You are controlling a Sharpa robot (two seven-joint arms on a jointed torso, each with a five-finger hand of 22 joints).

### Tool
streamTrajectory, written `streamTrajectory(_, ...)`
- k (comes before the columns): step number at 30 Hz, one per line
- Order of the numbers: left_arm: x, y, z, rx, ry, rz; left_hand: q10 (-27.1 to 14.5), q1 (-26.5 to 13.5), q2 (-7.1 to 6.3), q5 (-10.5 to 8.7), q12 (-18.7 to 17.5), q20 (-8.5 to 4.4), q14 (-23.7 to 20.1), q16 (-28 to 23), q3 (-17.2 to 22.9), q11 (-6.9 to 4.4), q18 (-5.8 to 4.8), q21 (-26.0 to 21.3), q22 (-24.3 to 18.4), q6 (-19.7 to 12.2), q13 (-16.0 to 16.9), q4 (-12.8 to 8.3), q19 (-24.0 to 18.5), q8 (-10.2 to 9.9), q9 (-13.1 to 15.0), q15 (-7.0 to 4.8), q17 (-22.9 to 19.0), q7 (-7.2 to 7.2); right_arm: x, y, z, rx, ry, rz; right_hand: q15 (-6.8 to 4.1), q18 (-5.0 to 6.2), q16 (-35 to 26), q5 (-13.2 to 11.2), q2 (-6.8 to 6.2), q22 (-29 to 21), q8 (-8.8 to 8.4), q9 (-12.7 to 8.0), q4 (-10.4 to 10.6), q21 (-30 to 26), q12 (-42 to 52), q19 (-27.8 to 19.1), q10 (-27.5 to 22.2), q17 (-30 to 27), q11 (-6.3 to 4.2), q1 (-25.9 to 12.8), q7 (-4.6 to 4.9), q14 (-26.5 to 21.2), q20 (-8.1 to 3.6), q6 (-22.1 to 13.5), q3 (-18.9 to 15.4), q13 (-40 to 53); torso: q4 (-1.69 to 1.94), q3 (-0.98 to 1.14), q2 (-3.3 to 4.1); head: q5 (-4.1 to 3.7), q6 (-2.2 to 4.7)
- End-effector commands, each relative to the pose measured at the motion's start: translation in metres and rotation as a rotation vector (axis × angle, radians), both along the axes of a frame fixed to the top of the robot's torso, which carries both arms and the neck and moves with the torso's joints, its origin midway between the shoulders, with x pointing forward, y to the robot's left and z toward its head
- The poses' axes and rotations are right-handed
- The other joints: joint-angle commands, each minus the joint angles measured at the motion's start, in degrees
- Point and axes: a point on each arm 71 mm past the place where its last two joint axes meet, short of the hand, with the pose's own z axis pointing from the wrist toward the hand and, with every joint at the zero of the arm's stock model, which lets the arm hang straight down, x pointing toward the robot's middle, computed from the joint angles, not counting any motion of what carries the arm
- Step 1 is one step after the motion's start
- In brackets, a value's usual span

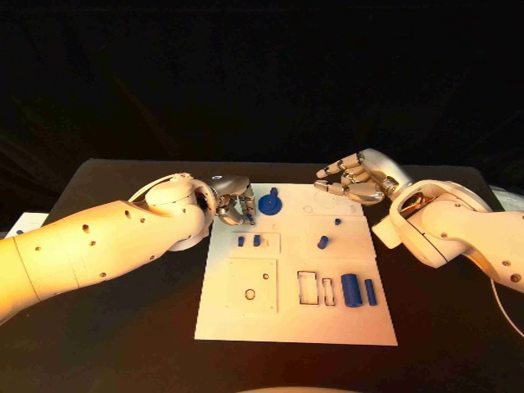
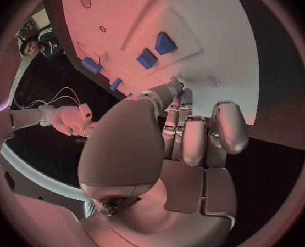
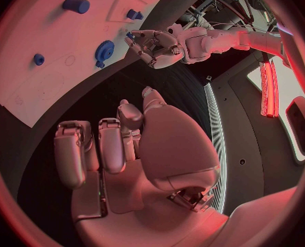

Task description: Assemble the parts on the task board

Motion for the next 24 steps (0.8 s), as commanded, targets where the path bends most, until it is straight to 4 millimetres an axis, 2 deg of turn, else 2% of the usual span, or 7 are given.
streamTrajectory(1,-0.0015,-0.0035,-0.002,0.01,0.02,-0.013,0.41,-0.67,0.08,0.14,-0.27,-0.16,1.44,0.1,0.16,0.11,-1.11,0.1,0.87,0.34,0.07,-0.03,0.24,-0.3,-0.1,-0.13,-0.05,0.05,-0.0007,0.0019,0.0004,-0.015,-0.016,0.019,0.07,0.81,-0.25,0.32,0.59,7.54,0.02,0.09,-0.17,-0.29,0.03,0.03,-0.37,1.97,-0.1,-0.02,-0.05,3.33,-0.21,0.38,-0.32,0.06,0.02,0.0,0.04,-0.02,-0.03)
streamTrajectory(5,-0.0018,-0.0053,-0.0038,0.011,0.024,-0.017,0.41,-0.67,0.08,0.14,-0.27,-0.16,1.44,0.1,0.16,0.11,-1.11,0.1,0.87,0.34,0.07,-0.03,0.24,-0.3,-0.1,-0.13,-0.05,0.05,-0.0008,0.0021,0.0004,-0.016,-0.017,0.019,0.07,0.81,-0.25,0.32,0.59,7.54,0.02,0.09,-0.17,-0.29,0.03,0.03,-0.37,1.97,-0.1,-0.02,-0.05,3.33,-0.21,0.38,-0.32,0.06,0.0,-0.04,0.04,-0.04,-0.09)
streamTrajectory(12,-0.0018,-0.0066,-0.0073,0.016,0.032,-0.019,0.41,-0.67,0.08,0.14,-0.27,-0.16,1.44,0.1,0.16,0.11,-1.11,0.1,0.87,0.34,0.07,-0.03,0.24,-0.3,-0.1,-0.13,-0.05,0.05,-0.0009,0.0022,0.0005,-0.017,-0.017,0.02,0.07,0.81,-0.25,0.32,0.59,7.54,0.02,0.09,-0.17,-0.29,0.03,0.03,-0.37,1.97,-0.1,-0.02,-0.05,3.33,-0.21,0.38,-0.32,0.06,-0.06,0.02,0.04,-0.13,-0.03)
streamTrajectory(24,-0.0021,-0.0076,-0.0111,0.054,0.044,-0.018,0.59,-1.51,-0.02,0.06,-0.64,-0.16,1.34,0.04,-0.25,0.06,-1.11,0.05,0.92,0.45,0.15,0.12,0.18,-0.48,-0.17,-0.14,-0.25,-0.04,-0.0011,0.0025,0.0005,-0.017,-0.016,0.02,0.07,0.81,-0.25,0.32,0.59,7.54,0.02,0.09,-0.17,-0.29,0.03,0.03,-0.37,1.97,-0.1,-0.02,-0.05,3.33,-0.21,0.38,-0.32,0.06,0.01,0.0,-0.02,-0.16,-0.15)
